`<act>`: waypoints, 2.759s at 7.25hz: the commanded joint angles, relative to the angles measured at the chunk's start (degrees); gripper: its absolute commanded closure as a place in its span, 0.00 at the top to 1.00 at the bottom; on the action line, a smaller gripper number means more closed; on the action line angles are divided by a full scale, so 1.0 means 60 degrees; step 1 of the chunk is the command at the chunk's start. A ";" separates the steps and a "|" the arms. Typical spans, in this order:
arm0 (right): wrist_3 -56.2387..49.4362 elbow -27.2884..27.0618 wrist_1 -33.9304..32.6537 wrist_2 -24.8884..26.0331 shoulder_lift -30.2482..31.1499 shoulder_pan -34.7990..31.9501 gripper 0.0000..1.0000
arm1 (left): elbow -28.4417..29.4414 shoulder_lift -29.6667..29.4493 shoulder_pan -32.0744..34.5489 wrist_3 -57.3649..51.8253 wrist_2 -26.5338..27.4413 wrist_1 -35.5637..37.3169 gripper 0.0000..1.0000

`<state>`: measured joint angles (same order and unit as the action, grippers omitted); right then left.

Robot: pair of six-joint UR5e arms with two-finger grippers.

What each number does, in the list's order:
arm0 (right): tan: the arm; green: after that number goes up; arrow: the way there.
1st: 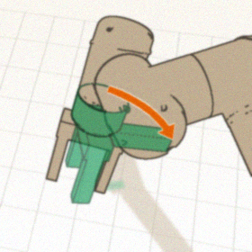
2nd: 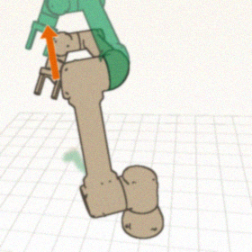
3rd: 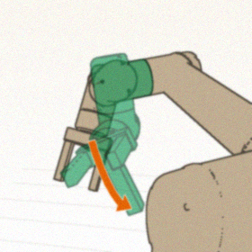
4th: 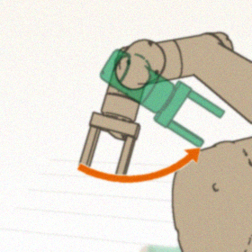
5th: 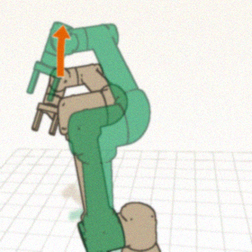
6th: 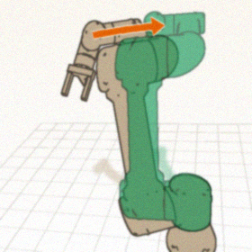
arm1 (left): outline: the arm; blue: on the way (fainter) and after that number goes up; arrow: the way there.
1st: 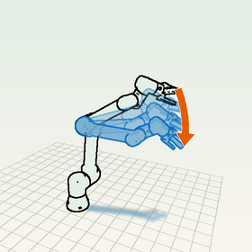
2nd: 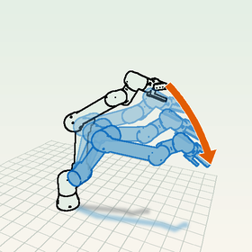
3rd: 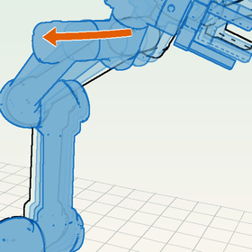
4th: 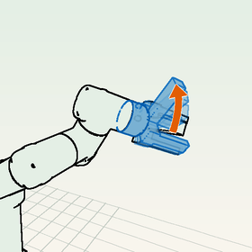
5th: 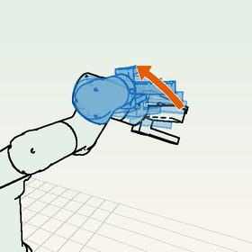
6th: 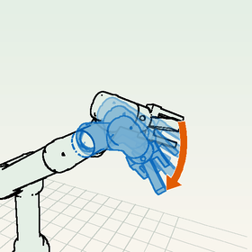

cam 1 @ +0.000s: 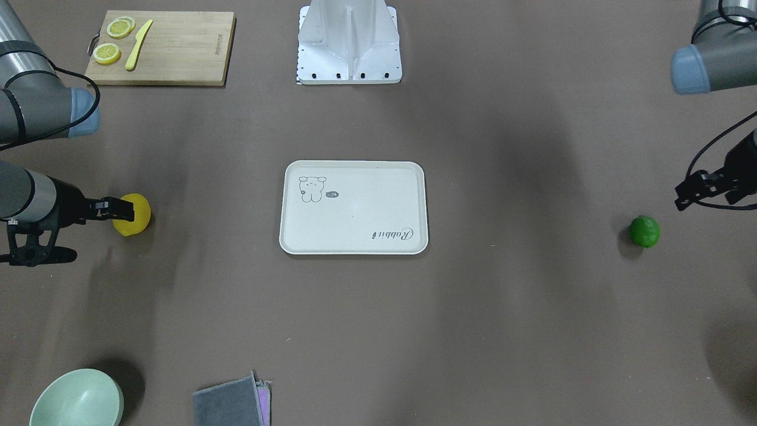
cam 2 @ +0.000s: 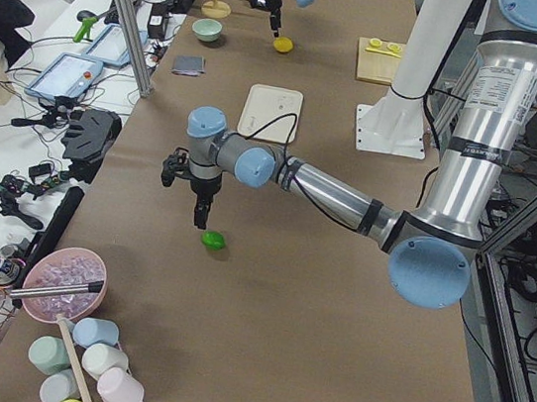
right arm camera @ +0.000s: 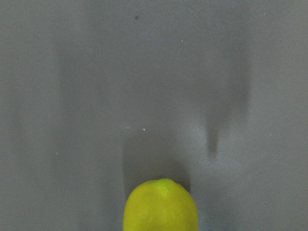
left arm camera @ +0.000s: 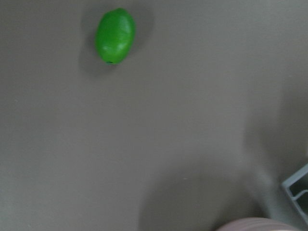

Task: Place all lemons on tray

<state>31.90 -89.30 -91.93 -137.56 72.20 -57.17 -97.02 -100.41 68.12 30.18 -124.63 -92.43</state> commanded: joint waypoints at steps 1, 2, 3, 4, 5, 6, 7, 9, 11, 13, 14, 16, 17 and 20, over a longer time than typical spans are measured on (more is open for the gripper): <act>-0.0029 0.0132 0.0000 0.0002 -0.0021 0.0387 0.98 | 0.1002 -0.0139 -0.0600 -0.1517 0.0087 -0.0586 0.98; -0.0102 0.0190 0.0029 0.0016 -0.0022 0.0562 0.97 | 0.1531 -0.0168 -0.0602 -0.2065 0.0087 -0.0982 0.98; -0.0465 0.0220 0.0015 0.0103 0.0007 0.0607 0.96 | 0.1739 -0.0140 -0.0616 -0.2114 0.0073 -0.1203 0.98; -0.0889 0.0423 0.0015 0.0104 -0.0007 0.0579 0.96 | 0.2002 -0.0154 -0.0602 -0.2216 0.0015 -0.1249 0.98; -0.0922 0.0469 0.0015 0.0104 0.0008 0.0578 0.95 | 0.2034 -0.0169 -0.0616 -0.2435 -0.0015 -0.1235 0.98; -0.0923 0.0513 0.0015 0.0119 0.0008 0.0636 0.86 | 0.2077 -0.0169 -0.0617 -0.2437 -0.0030 -0.1220 0.98; -0.0908 0.0586 0.0015 0.0046 -0.0021 0.0637 0.60 | 0.2295 -0.0198 -0.0602 -0.2451 -0.0088 -0.1249 0.98; -0.0879 0.0572 -0.0058 -0.0027 -0.0181 0.0477 0.28 | 0.3085 -0.0593 -0.0602 -0.2452 -0.0861 -0.1453 0.98; -0.0762 0.0514 -0.0044 -0.0378 -0.0910 0.0344 0.28 | 0.3249 -0.0696 -0.0602 -0.2407 -0.0996 -0.1616 0.98; -0.0078 0.0600 -0.0044 -0.0365 -0.1921 0.0620 0.28 | 0.3454 -0.0784 -0.0602 -0.2408 -0.1011 -0.1630 0.98; 0.0768 0.0630 0.0043 -0.0335 -0.2288 0.1014 0.28 | 0.3556 -0.0813 -0.0602 -0.2408 -0.1011 -0.1630 0.98; 0.2045 0.0805 0.0190 -0.0408 -0.2802 0.1411 0.28 | 0.3994 -0.1090 -0.0616 -0.2422 -0.1433 -0.1630 0.98; 0.2239 0.0951 0.0205 -0.0336 -0.3153 0.1718 0.28 | 0.4069 -0.1135 -0.0617 -0.2408 -0.1436 -0.1616 0.98; 0.2212 0.1960 0.0220 0.0015 -0.4325 0.2378 0.28 | 0.4172 -0.1223 -0.0689 -0.2437 -0.1451 -0.1616 0.98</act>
<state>45.14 -80.11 -90.66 -138.56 48.98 -44.72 -72.17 -107.66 64.24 15.65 -133.27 -102.17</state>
